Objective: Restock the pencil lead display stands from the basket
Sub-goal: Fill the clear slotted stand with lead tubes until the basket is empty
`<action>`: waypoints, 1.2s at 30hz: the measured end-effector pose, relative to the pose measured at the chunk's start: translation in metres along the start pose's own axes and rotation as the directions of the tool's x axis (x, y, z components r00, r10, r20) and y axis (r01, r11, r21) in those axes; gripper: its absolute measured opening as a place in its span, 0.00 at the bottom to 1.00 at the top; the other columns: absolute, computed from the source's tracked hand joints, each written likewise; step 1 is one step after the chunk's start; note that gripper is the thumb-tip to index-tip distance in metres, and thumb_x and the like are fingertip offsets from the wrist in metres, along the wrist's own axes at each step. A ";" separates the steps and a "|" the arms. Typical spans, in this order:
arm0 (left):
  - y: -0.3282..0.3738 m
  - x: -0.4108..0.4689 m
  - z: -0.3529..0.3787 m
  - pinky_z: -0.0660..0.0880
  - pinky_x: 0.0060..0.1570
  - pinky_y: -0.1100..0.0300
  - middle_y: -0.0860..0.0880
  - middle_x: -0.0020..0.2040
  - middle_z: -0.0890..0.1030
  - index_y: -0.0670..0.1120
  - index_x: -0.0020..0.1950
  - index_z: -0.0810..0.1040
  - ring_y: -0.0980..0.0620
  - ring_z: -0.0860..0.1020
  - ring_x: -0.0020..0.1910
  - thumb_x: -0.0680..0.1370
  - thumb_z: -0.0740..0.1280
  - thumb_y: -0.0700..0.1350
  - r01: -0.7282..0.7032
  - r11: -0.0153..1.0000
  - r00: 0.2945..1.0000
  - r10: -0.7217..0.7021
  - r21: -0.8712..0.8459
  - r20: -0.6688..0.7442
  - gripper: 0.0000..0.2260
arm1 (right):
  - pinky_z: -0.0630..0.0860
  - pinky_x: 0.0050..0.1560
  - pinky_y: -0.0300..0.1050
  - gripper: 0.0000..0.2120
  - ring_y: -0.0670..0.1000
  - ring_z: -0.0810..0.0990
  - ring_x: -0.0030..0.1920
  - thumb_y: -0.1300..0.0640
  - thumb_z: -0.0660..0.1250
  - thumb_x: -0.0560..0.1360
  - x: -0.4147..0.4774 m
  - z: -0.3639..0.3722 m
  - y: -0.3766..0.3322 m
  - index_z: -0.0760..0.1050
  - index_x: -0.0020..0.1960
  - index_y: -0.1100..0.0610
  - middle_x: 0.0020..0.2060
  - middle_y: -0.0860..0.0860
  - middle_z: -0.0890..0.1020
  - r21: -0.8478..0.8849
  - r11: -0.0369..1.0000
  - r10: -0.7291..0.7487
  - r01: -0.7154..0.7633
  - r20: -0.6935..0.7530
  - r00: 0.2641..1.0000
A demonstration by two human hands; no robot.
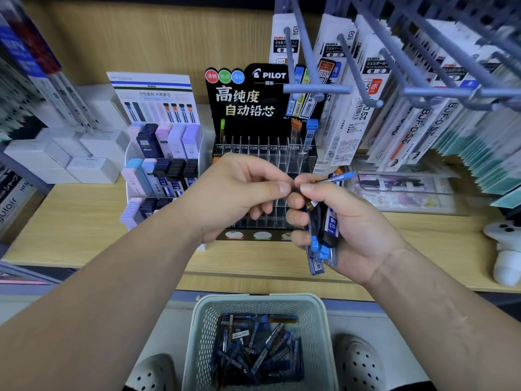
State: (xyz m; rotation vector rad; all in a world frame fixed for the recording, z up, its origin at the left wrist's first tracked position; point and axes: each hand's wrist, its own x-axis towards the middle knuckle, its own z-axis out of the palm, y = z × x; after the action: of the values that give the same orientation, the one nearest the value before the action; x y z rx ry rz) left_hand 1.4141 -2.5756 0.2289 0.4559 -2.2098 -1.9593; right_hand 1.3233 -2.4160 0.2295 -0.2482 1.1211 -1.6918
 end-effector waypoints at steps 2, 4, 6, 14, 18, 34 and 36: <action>-0.001 0.001 0.001 0.71 0.33 0.59 0.33 0.45 0.83 0.45 0.46 0.85 0.53 0.75 0.35 0.78 0.70 0.37 -0.005 1.000 1.000 0.005 0.009 0.015 0.05 | 0.71 0.27 0.41 0.05 0.48 0.73 0.31 0.58 0.70 0.68 0.001 0.000 0.001 0.81 0.43 0.52 0.35 0.51 0.76 -0.009 1.000 0.007 -0.007 -0.012 1.000; -0.004 0.002 0.002 0.72 0.34 0.59 0.37 0.45 0.84 0.46 0.47 0.85 0.53 0.75 0.36 0.78 0.70 0.39 0.012 1.000 0.999 -0.012 0.004 0.035 0.05 | 0.71 0.26 0.41 0.05 0.48 0.73 0.31 0.58 0.70 0.68 0.000 -0.001 0.001 0.81 0.44 0.52 0.34 0.51 0.75 -0.008 1.000 0.011 -0.012 -0.016 1.000; -0.006 0.003 0.003 0.72 0.34 0.59 0.39 0.45 0.84 0.46 0.47 0.85 0.53 0.76 0.36 0.78 0.70 0.39 0.029 1.000 0.998 -0.029 0.002 0.054 0.04 | 0.70 0.26 0.41 0.05 0.48 0.73 0.31 0.58 0.70 0.68 0.000 -0.001 0.000 0.81 0.43 0.52 0.33 0.51 0.74 -0.011 1.000 0.015 -0.015 -0.005 1.000; -0.007 0.006 -0.006 0.71 0.30 0.62 0.47 0.34 0.81 0.43 0.40 0.83 0.54 0.75 0.31 0.78 0.72 0.42 0.028 0.999 0.999 -0.027 0.036 -0.032 0.07 | 0.69 0.26 0.40 0.05 0.48 0.73 0.30 0.61 0.68 0.74 0.003 -0.001 -0.003 0.80 0.47 0.53 0.33 0.49 0.74 0.060 0.998 0.002 0.003 -0.093 0.996; -0.005 0.003 -0.014 0.72 0.32 0.60 0.48 0.31 0.81 0.43 0.39 0.83 0.52 0.76 0.30 0.78 0.70 0.42 0.015 0.990 0.997 -0.004 0.140 -0.081 0.09 | 0.69 0.27 0.41 0.04 0.49 0.73 0.31 0.61 0.68 0.78 0.006 -0.003 -0.004 0.80 0.47 0.54 0.35 0.50 0.75 0.026 0.997 -0.070 0.077 -0.209 0.975; 0.003 -0.004 0.000 0.73 0.35 0.58 0.45 0.35 0.78 0.51 0.62 0.80 0.49 0.74 0.32 0.74 0.70 0.29 -0.069 0.980 0.996 0.058 0.185 0.065 0.23 | 0.70 0.32 0.43 0.05 0.48 0.75 0.31 0.60 0.69 0.77 0.005 0.003 0.008 0.80 0.43 0.53 0.35 0.51 0.80 -0.166 0.986 -0.040 0.007 -0.195 0.980; 0.006 -0.004 -0.005 0.76 0.33 0.60 0.39 0.37 0.79 0.48 0.59 0.80 0.50 0.76 0.30 0.74 0.70 0.29 -0.068 0.981 0.997 0.071 0.183 -0.008 0.19 | 0.70 0.33 0.43 0.04 0.48 0.76 0.31 0.61 0.69 0.77 0.007 0.004 0.009 0.82 0.48 0.54 0.36 0.51 0.80 -0.161 0.987 -0.037 0.003 -0.209 0.977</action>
State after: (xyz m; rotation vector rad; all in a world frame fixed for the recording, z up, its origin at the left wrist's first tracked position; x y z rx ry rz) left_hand 1.4186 -2.5785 0.2357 0.4085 -2.3738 -1.7211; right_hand 1.3287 -2.4240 0.2229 -0.1829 1.4197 -1.6773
